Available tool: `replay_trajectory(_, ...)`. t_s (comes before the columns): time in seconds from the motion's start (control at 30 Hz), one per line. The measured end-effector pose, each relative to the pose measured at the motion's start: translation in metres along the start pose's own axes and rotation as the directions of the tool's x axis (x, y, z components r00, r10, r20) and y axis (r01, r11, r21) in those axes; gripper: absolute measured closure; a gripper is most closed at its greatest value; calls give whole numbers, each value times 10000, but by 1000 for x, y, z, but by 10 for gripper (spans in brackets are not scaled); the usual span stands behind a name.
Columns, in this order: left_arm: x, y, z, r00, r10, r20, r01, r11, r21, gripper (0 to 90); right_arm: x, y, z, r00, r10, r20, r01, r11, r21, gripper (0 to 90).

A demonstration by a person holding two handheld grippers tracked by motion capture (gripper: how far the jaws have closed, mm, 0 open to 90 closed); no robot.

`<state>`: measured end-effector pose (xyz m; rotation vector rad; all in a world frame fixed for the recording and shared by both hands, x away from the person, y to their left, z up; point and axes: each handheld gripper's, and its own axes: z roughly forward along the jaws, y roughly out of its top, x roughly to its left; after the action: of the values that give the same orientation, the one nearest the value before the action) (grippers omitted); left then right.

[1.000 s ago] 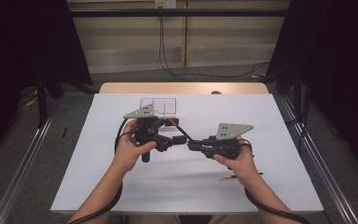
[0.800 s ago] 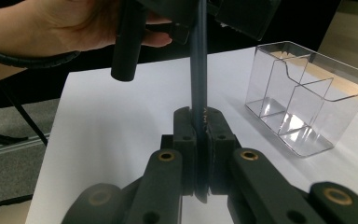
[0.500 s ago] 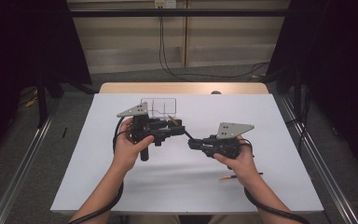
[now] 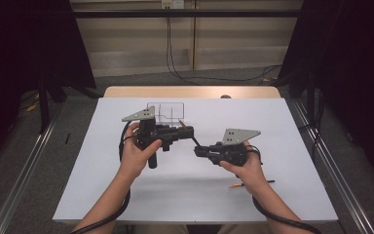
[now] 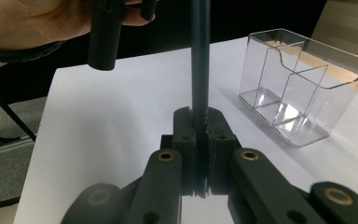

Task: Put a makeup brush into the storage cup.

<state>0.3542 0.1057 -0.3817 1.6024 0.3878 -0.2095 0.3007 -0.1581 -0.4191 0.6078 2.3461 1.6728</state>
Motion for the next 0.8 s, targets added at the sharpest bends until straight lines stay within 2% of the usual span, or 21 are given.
replay_trajectory(0.43, -5, 6, 9, 9994, 302, -197, -300, 9995, 79, 835, 1, 1, 11, 9993, 335, -136, -334, 9994, 89, 837)
replay_trajectory(0.8, -7, 8, 10, 9989, 440, -163, -438, 9989, 137, 835, 1, 2, 12, 9980, 611, -146, -615, 9977, -278, 813)
